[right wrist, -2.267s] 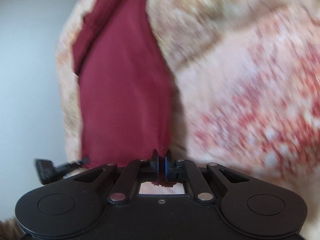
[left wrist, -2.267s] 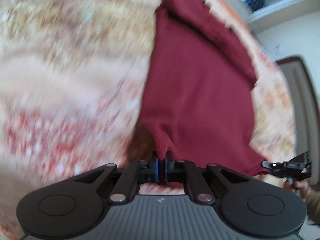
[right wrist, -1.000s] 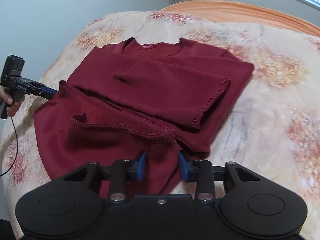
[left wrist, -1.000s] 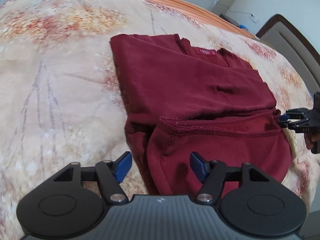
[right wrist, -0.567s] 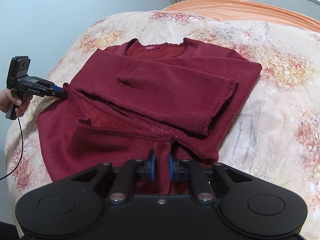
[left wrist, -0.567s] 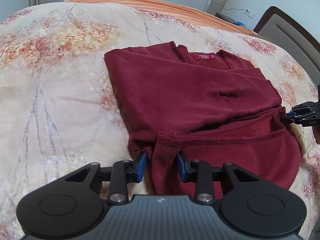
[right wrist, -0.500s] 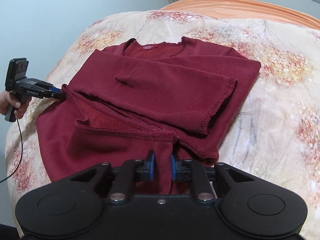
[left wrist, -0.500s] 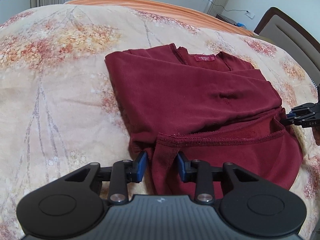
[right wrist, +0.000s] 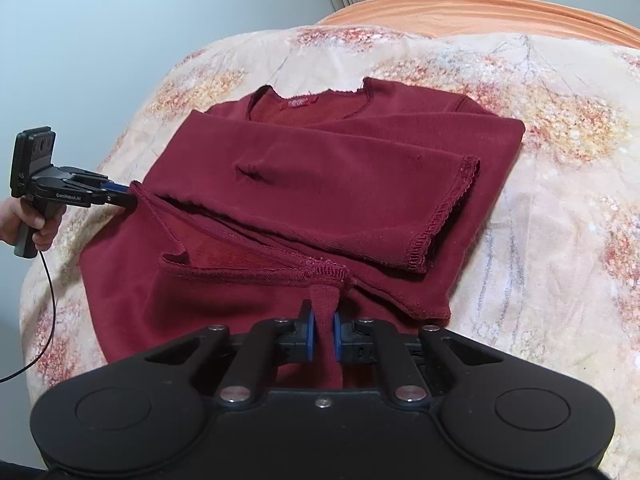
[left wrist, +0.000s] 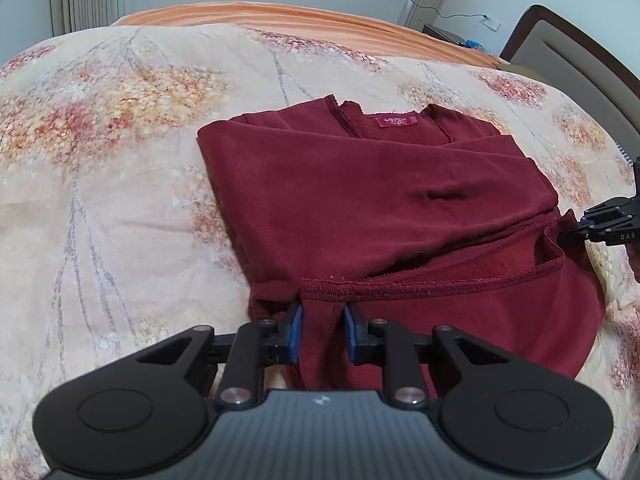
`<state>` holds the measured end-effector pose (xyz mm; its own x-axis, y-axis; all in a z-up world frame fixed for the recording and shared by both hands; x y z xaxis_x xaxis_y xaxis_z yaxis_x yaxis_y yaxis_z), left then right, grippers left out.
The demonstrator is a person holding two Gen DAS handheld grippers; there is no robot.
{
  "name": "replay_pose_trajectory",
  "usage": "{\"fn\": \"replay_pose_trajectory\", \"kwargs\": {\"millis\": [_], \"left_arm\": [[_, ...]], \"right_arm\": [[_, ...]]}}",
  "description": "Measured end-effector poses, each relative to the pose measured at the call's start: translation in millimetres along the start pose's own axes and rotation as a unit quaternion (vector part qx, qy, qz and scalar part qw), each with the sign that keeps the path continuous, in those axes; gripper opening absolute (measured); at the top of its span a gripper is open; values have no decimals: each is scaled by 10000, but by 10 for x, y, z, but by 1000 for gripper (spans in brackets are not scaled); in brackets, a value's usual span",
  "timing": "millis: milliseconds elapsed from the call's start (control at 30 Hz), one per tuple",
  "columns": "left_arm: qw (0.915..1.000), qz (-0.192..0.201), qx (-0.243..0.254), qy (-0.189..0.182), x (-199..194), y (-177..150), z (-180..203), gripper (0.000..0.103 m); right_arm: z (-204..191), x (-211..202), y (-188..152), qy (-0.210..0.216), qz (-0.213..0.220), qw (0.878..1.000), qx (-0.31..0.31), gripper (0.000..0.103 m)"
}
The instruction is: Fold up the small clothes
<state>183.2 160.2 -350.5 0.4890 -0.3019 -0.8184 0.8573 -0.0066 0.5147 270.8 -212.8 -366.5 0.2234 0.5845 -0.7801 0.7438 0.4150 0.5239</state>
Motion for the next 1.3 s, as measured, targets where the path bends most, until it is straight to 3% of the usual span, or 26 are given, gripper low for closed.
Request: {"fn": "replay_pose_trajectory", "kwargs": {"millis": [167,433,633,800,967,1100,1300], "left_arm": [[10000,28,-32,-50,-31,1,25,12],[9993,151,-158,-294,-198,-8,91,9],[9951,653,-400,-631,-537,136,119,8],[9882,1145,-704,-740,-670,517,-50,8],[9840,1473,-838,-549,-389,1218,-317,8],[9856,1431,-860,-269,46,1653,-461,8],[9941,851,-598,310,690,1726,-520,8]], "right_arm": [[-29,-50,5,81,40,10000,-13,7],[-122,-258,59,169,217,9996,8,7],[-142,-525,142,368,524,9976,251,7],[26,-756,445,483,1076,9906,689,7],[388,-621,1031,399,1393,9843,1010,7],[834,-242,1425,218,1349,9802,1432,7],[1238,333,1556,-305,792,9833,1608,7]]}}
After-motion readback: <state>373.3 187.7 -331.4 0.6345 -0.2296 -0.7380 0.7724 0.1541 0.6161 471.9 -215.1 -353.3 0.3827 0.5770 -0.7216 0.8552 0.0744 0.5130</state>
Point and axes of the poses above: each gripper's, at about its wrist camera, not at the fingertips, and x roughly the way its jaws point, z to its right, y to its top, the point moved 10 cm from there along x, roughly the way its jaws point, and after that the axes turned 2 degrees about -y, right-handed, at the moved point
